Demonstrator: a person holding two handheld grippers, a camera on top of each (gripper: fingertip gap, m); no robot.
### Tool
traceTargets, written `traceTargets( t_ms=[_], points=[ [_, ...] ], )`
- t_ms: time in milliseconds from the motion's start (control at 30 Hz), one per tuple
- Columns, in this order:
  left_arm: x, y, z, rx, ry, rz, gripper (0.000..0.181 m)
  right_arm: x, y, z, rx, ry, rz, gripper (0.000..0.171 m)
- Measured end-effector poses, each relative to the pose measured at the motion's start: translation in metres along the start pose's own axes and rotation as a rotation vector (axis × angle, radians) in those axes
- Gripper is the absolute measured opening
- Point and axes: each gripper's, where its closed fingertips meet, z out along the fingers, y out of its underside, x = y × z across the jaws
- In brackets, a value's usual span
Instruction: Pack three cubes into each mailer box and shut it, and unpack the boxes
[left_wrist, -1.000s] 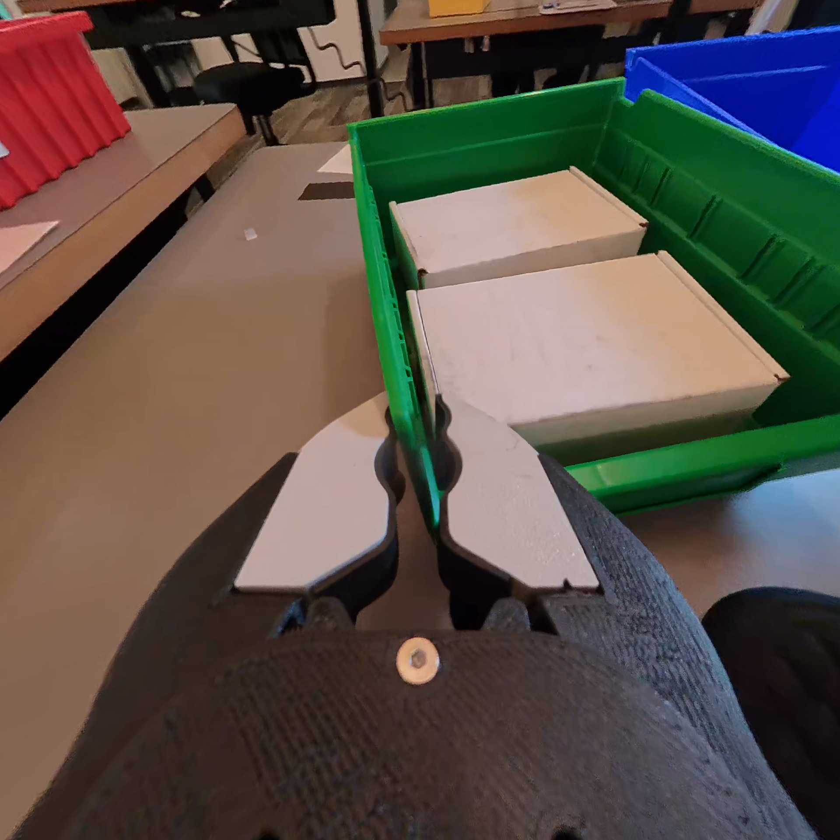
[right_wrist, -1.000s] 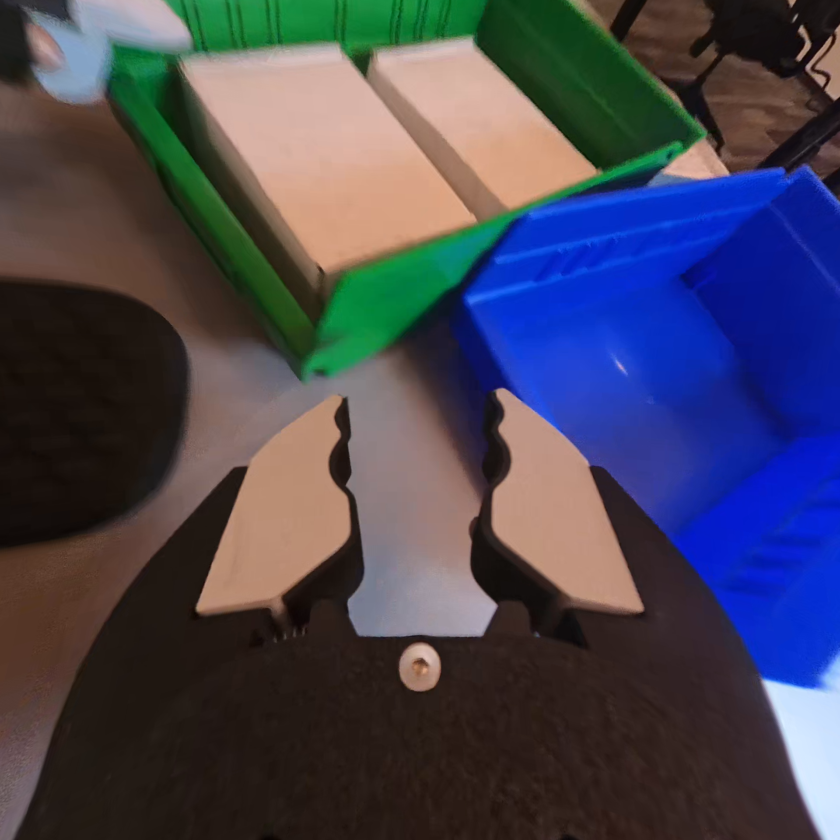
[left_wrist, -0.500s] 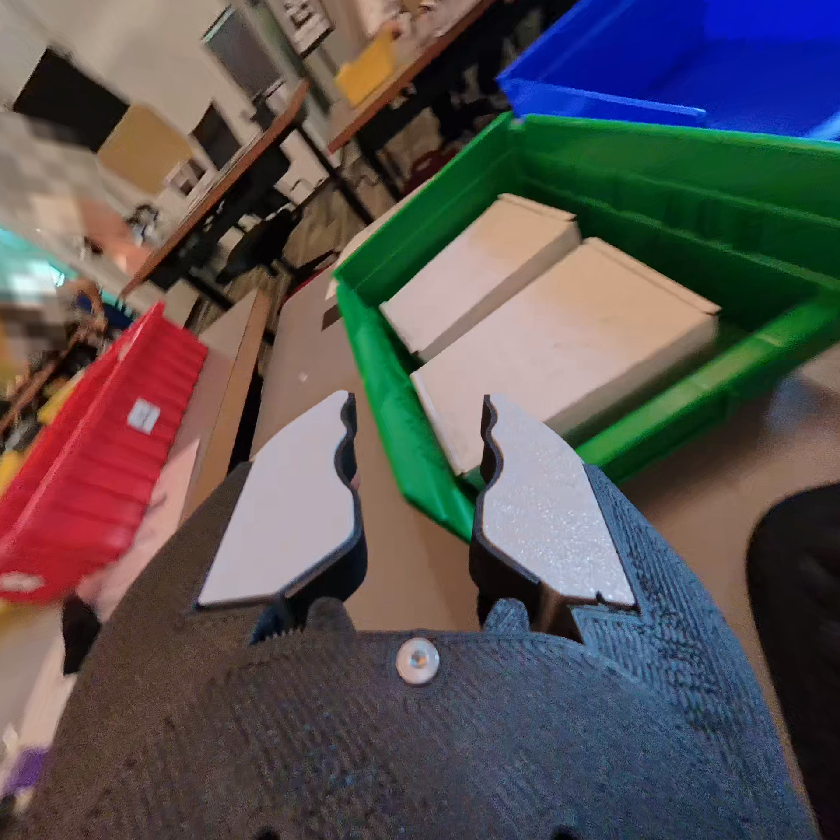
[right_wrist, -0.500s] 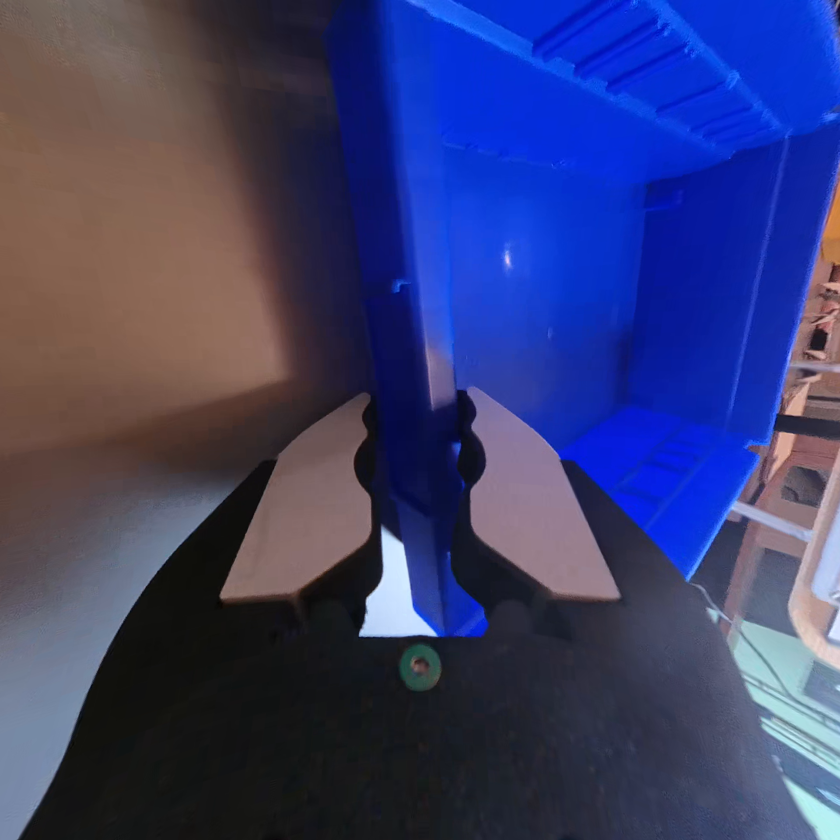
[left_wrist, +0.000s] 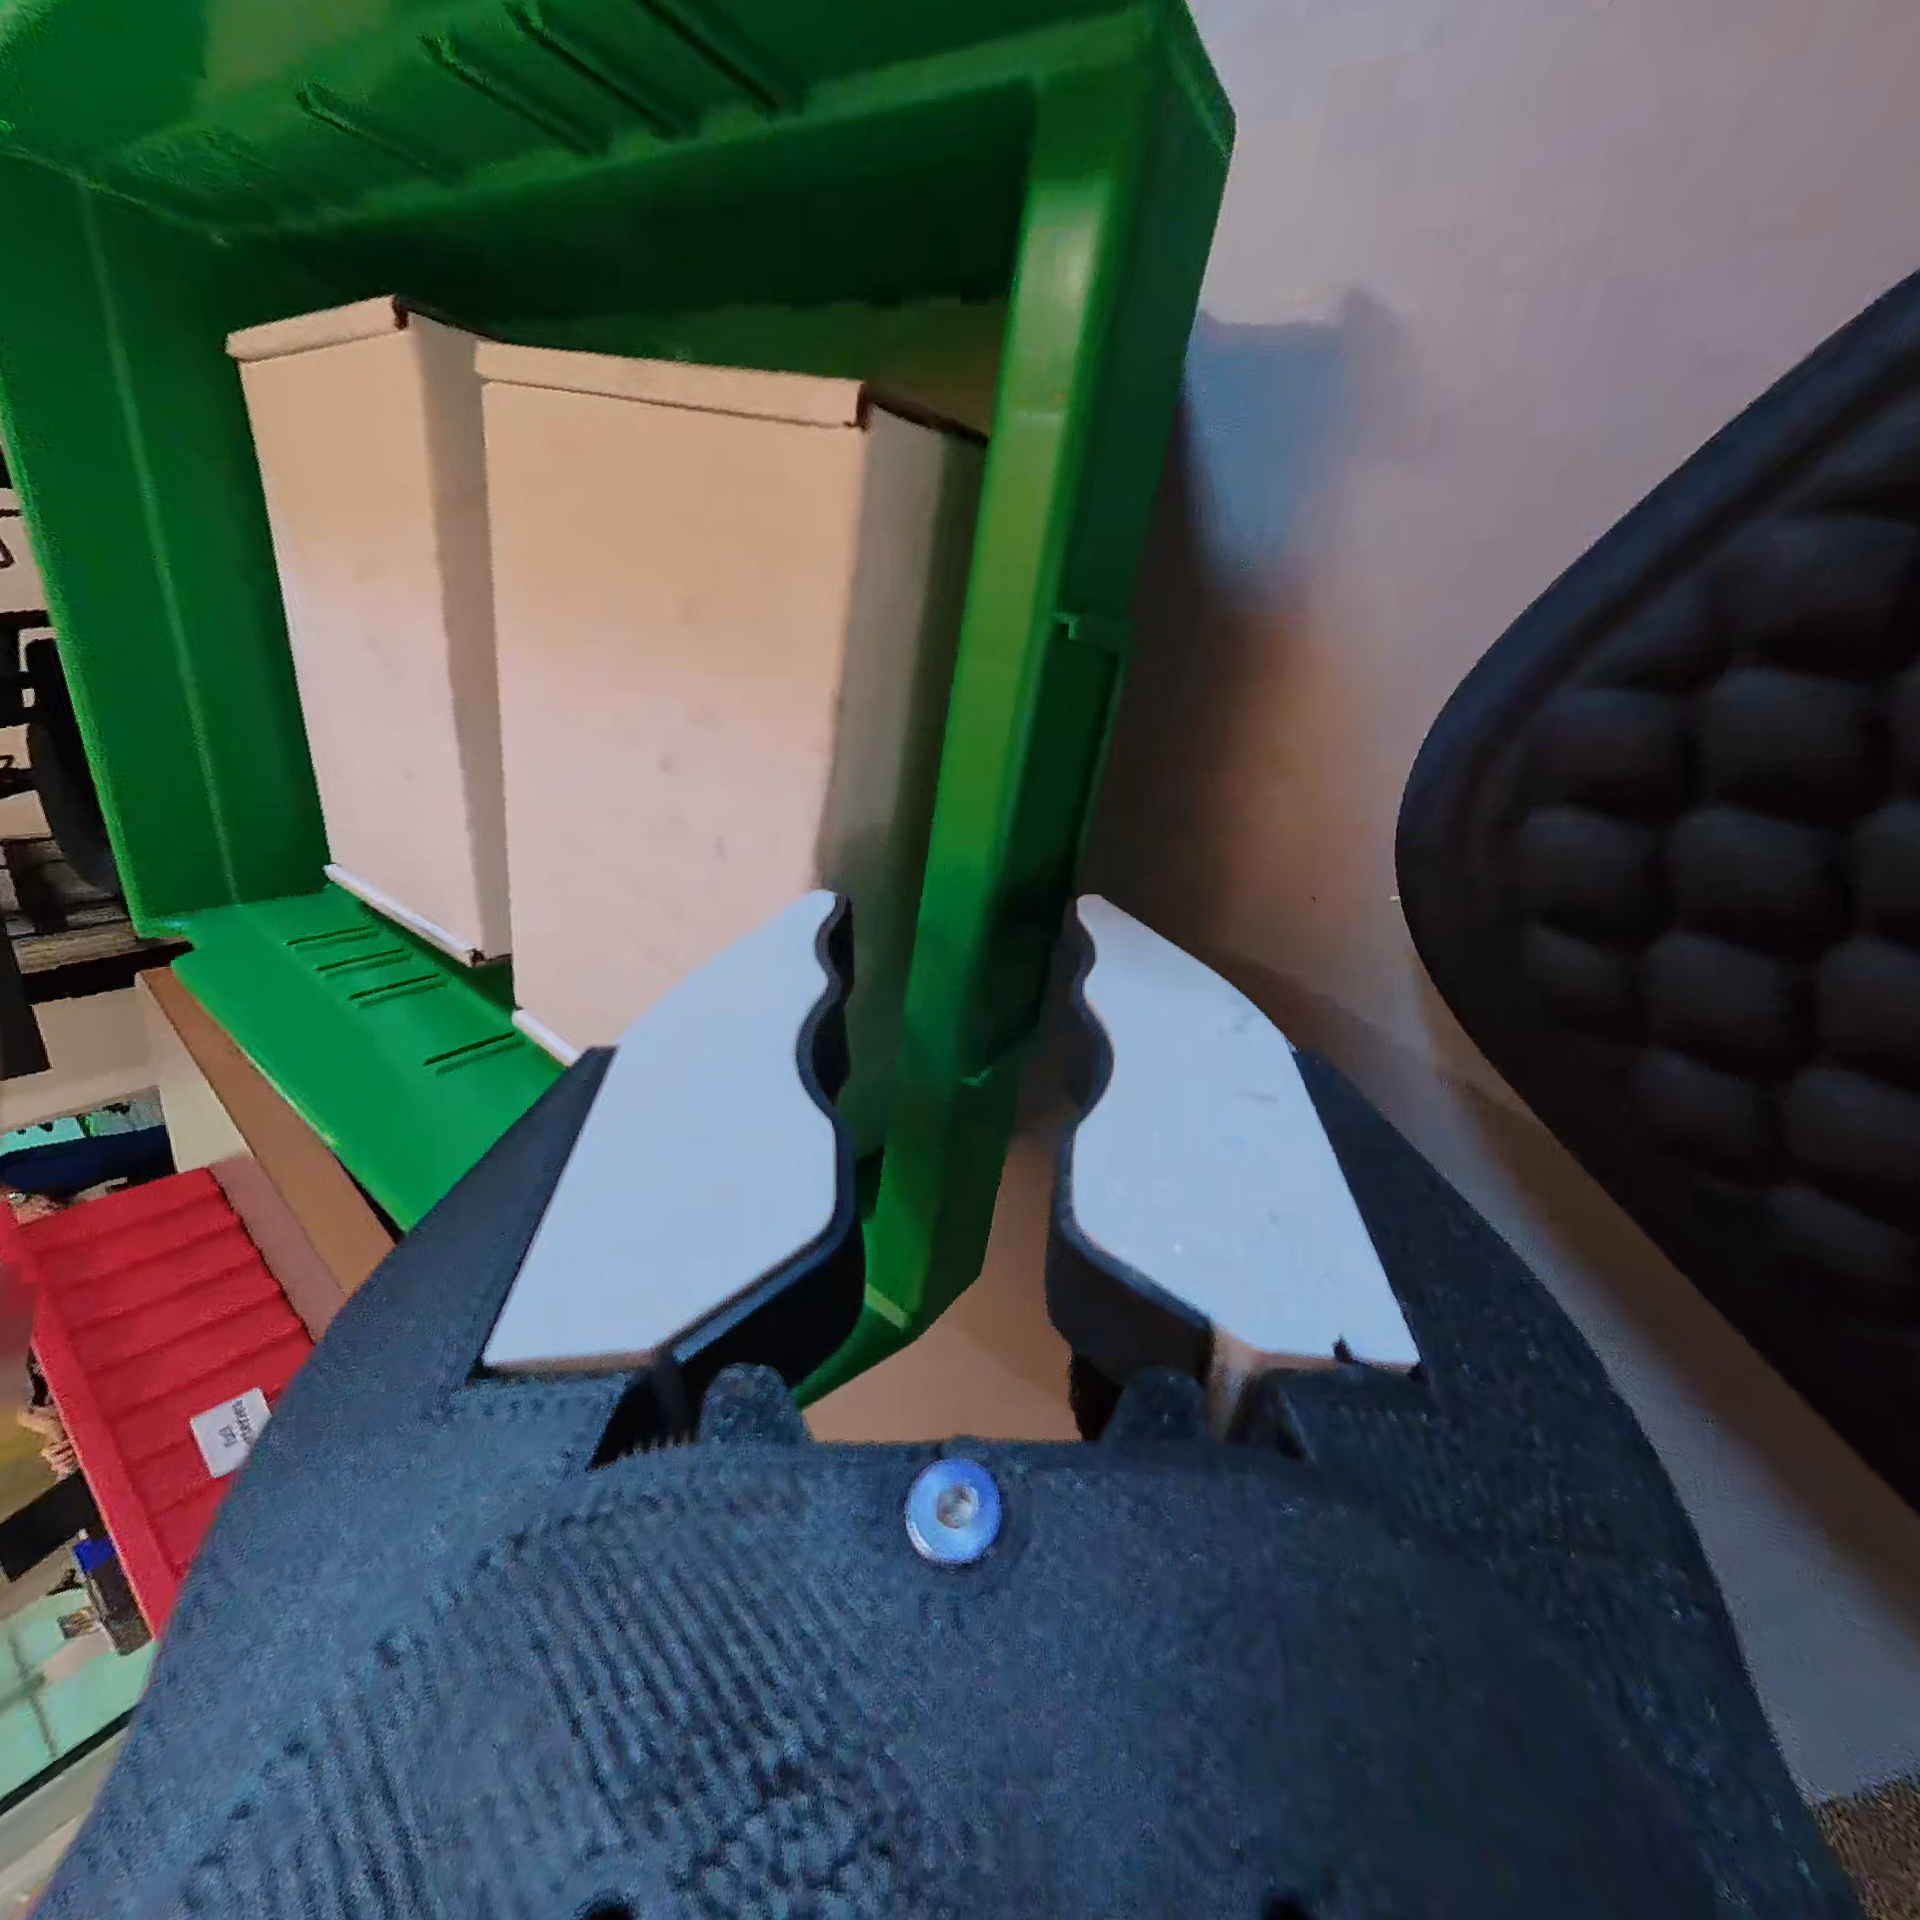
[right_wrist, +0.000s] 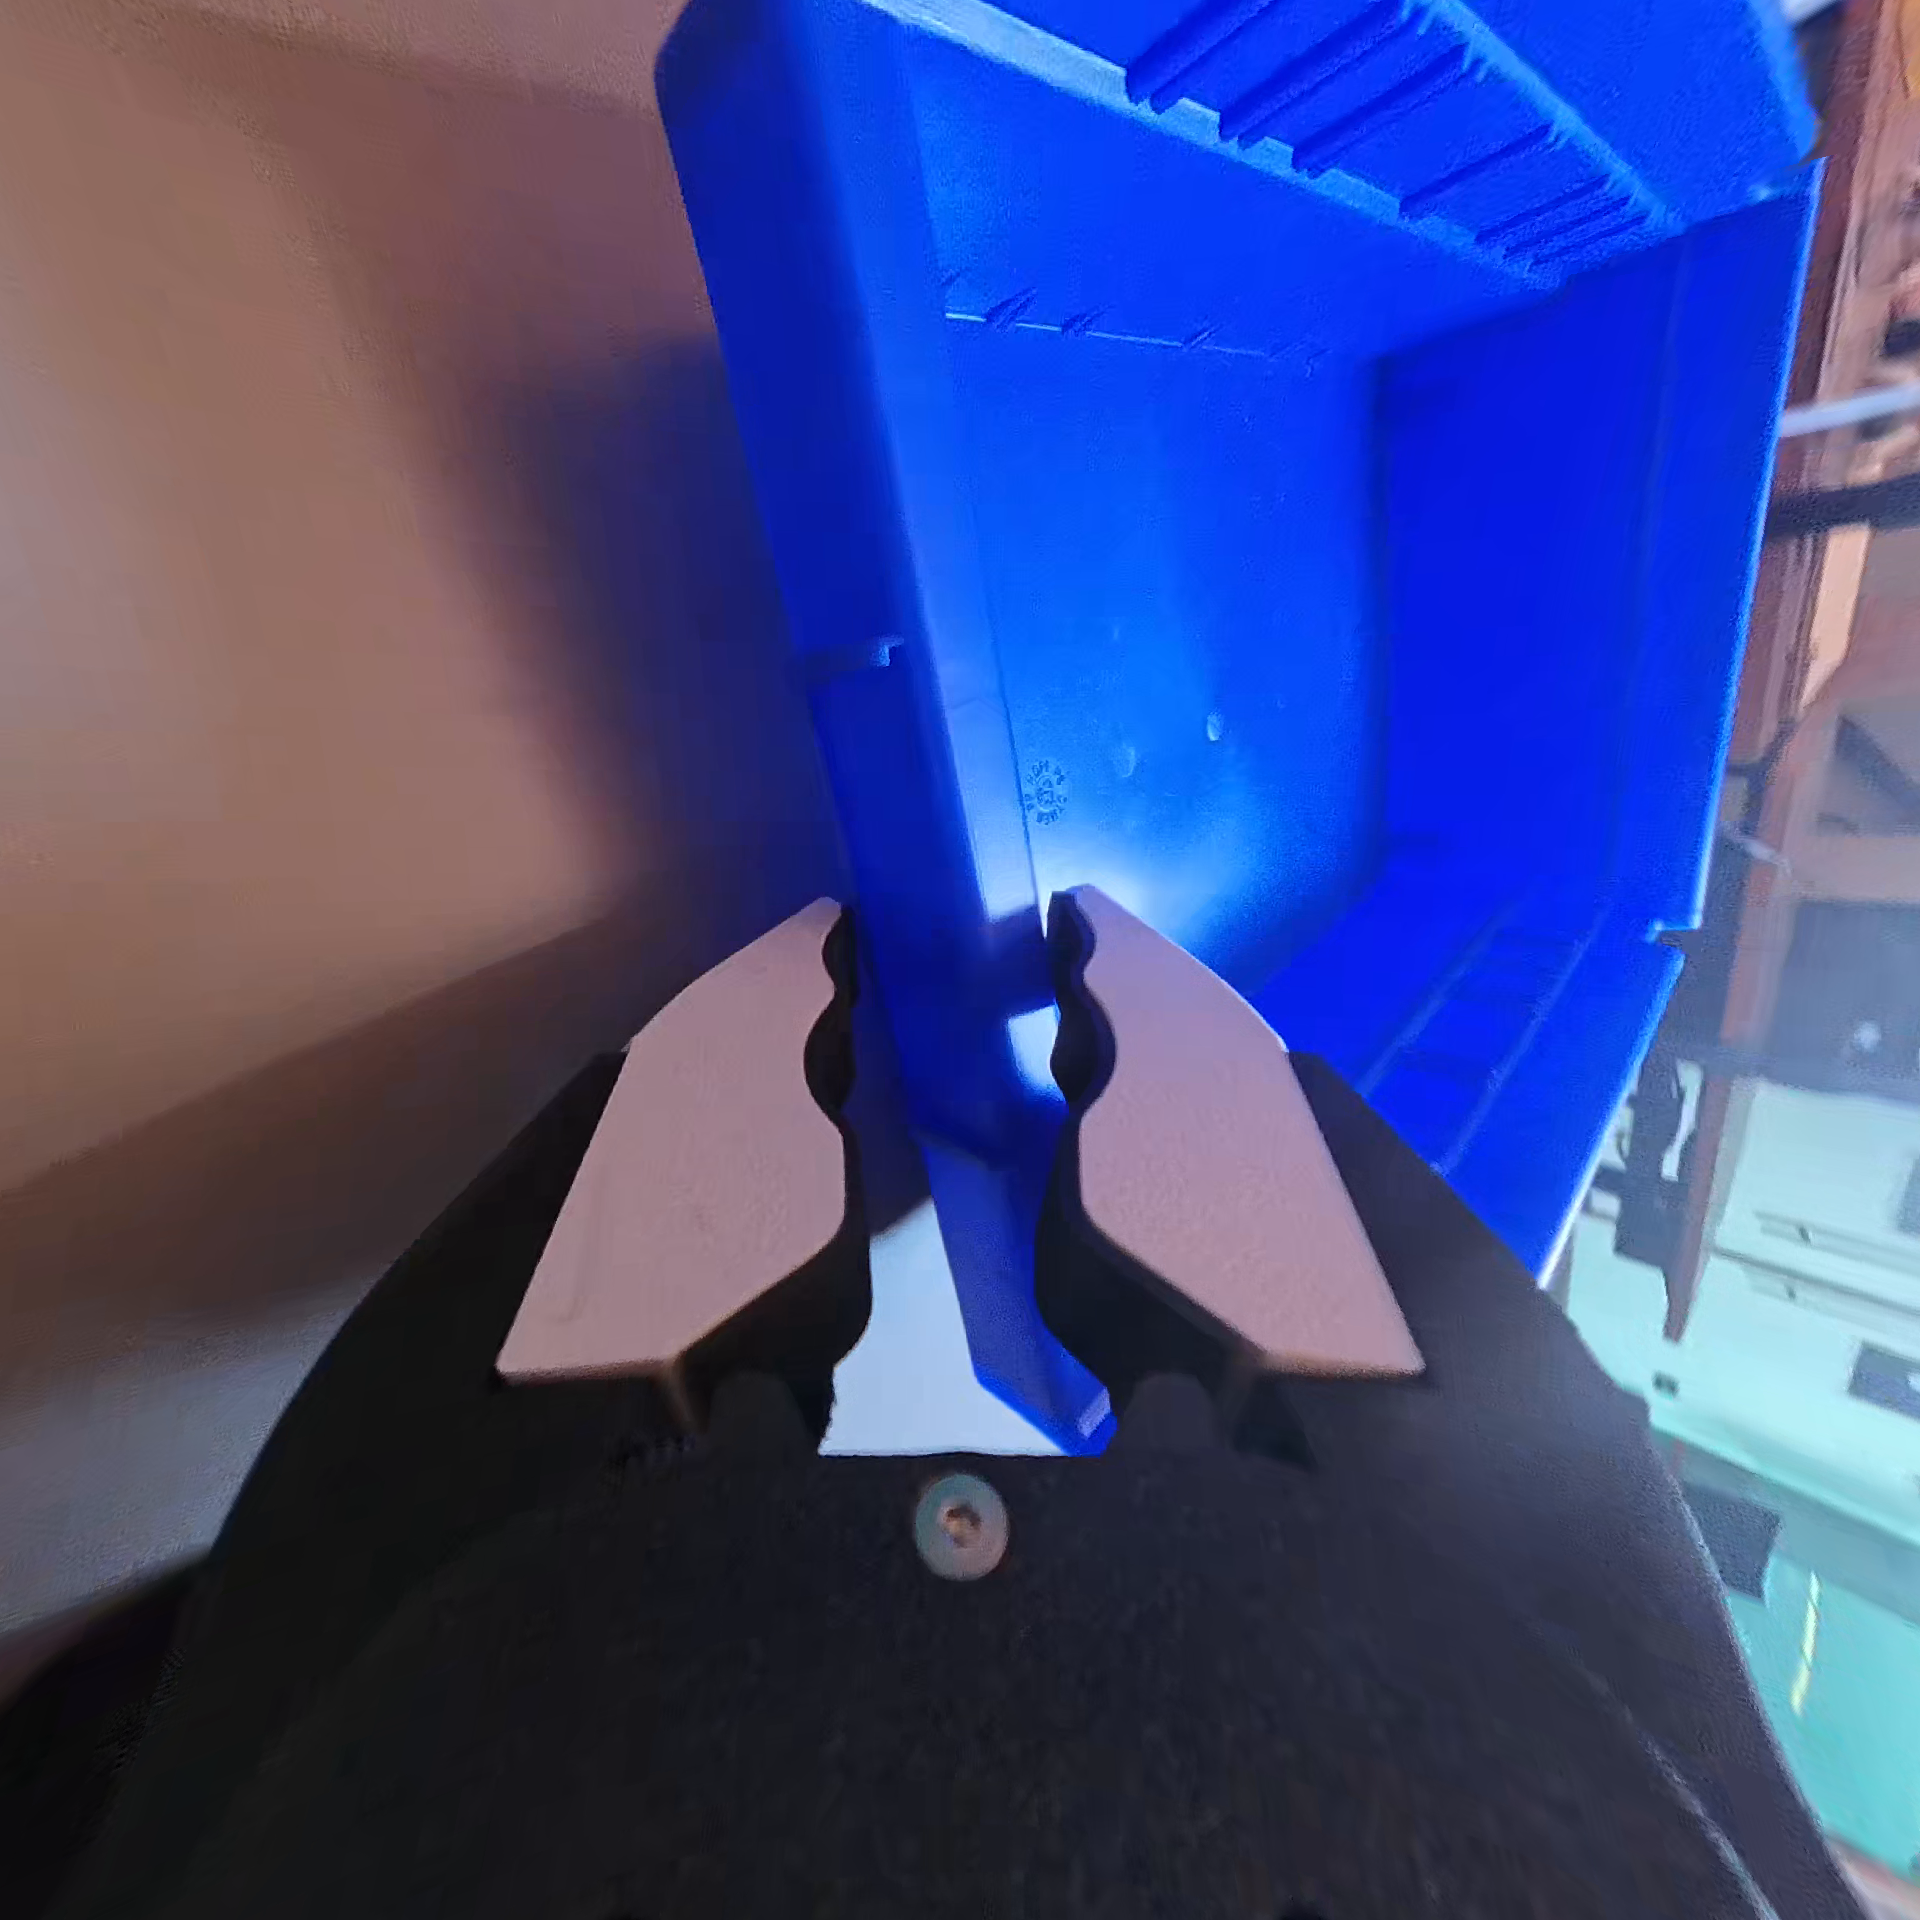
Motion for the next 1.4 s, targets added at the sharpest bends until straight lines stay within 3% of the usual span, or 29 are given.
traceTargets(
  t_ms=[33,100,167,200,267,400,467,733,833,933,1033,1167,1400],
  points=[
    [-0.001,-0.003,0.001,0.003,0.001,0.008,0.038,0.002,0.014,-0.004,-0.024,0.012,0.016,0.035],
    [0.004,-0.008,0.005,0.009,0.047,0.017,0.03,0.007,0.037,-0.008,-0.048,0.033,0.044,0.035],
    [0.014,-0.01,0.011,-0.007,0.126,0.035,0.047,0.014,0.058,-0.007,-0.082,0.051,0.038,0.034],
    [0.014,-0.009,0.016,-0.031,0.131,0.046,0.046,0.018,0.068,-0.004,-0.095,0.06,0.028,0.034],
    [0.009,-0.013,0.026,-0.042,0.118,0.066,0.029,0.027,0.082,0.003,-0.114,0.067,0.014,0.034],
    [0.007,-0.037,0.038,-0.002,0.15,0.038,0.028,0.055,0.105,0.02,-0.127,0.113,0.034,0.036],
    [0.002,-0.053,0.046,0.003,0.146,0.032,0.029,0.068,0.11,0.022,-0.136,0.14,0.094,0.046],
    [-0.03,-0.084,0.073,0.008,0.108,0.031,0.031,0.062,0.025,-0.007,0.307,0.048,0.471,0.05],
    [-0.038,-0.103,0.047,0.131,0.209,-0.007,0.042,0.053,0.007,-0.013,0.402,-0.012,0.519,0.048],
    [-0.076,-0.114,0.029,0.239,0.242,-0.073,0.056,0.053,0.003,-0.01,0.447,-0.005,0.504,0.046],
    [-0.101,-0.1,0.043,0.137,0.333,-0.095,0.081,0.047,-0.002,-0.005,0.476,-0.064,0.538,0.045],
    [-0.101,-0.079,0.073,-0.043,0.467,-0.035,0.1,0.038,0.002,-0.002,0.456,-0.073,0.526,0.042],
    [-0.105,-0.072,0.095,-0.144,0.54,-0.032,0.111,0.038,0.01,-0.001,0.467,-0.078,0.561,0.038]
  ],
)
